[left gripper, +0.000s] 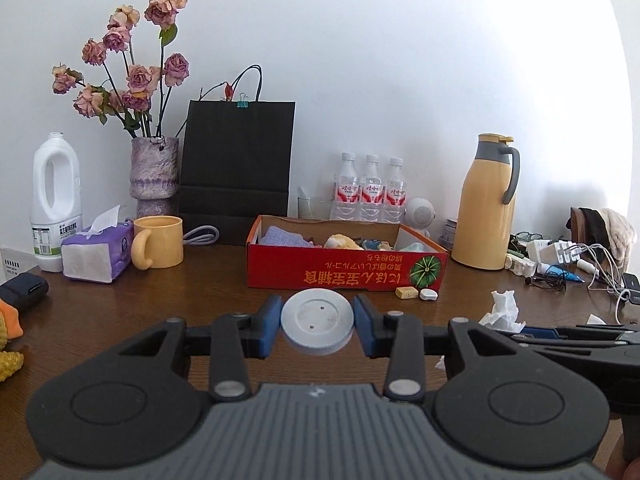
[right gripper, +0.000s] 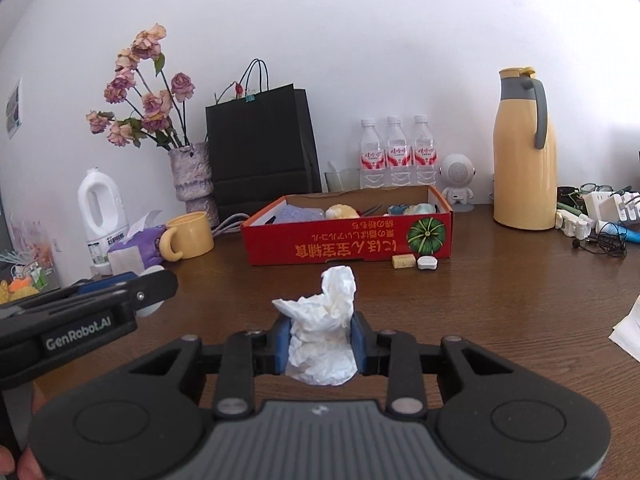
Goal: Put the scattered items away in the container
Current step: 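Carry the tissue and cap up over the cardboard box, then open both grippers to drop the tissue and cap into the box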
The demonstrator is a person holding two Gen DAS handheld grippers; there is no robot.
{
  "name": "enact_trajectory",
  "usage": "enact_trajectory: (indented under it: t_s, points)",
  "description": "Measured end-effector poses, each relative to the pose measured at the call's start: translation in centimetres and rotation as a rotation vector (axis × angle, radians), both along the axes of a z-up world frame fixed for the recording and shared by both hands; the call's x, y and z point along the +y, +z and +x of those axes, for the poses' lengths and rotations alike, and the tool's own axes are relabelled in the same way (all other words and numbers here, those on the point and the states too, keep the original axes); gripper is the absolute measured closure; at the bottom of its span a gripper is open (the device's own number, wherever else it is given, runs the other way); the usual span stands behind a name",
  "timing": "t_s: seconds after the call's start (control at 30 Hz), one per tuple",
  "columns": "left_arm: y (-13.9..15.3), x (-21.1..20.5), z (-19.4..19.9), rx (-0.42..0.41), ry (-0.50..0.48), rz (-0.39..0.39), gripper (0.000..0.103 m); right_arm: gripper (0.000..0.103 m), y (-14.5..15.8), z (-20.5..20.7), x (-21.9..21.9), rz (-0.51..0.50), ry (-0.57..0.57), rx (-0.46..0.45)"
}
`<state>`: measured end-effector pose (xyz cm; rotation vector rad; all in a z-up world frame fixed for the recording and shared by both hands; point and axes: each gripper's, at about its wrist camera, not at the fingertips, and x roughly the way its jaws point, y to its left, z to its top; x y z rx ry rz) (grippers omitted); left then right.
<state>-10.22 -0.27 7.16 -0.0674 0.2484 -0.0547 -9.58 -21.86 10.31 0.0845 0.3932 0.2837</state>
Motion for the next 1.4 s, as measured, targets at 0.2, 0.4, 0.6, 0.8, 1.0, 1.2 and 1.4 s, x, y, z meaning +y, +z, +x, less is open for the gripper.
enact_trajectory:
  t_s: [0.2,0.4,0.6,0.8,1.0,1.2,1.4]
  points:
    - [1.2,0.6,4.7,0.005,0.031,-0.014,0.063,0.073,1.5,4.3,-0.9,0.003,-0.01,-0.032]
    - [3.8,-0.7,14.2,-0.022,0.015,0.041,0.062,0.072,4.5,14.3,-0.9,0.03,-0.019,-0.063]
    - [6.9,-1.3,24.2,-0.082,0.046,0.064,0.062,0.072,8.3,25.1,0.1,0.035,-0.033,-0.119]
    - [7.7,0.1,32.5,0.041,0.029,0.057,0.062,0.071,10.0,33.1,-1.2,-0.04,-0.026,0.016]
    - [7.2,1.9,41.5,0.491,-0.106,-0.069,0.063,0.071,9.9,42.9,-3.1,-0.093,0.016,0.35]
    - [4.6,0.6,45.4,0.743,-0.167,0.059,0.062,0.071,5.5,48.9,-3.0,-0.096,-0.011,0.677]
    - [0.4,-0.1,47.5,0.931,-0.131,0.052,0.062,0.065,2.0,51.3,-0.5,-0.183,-0.013,0.864]
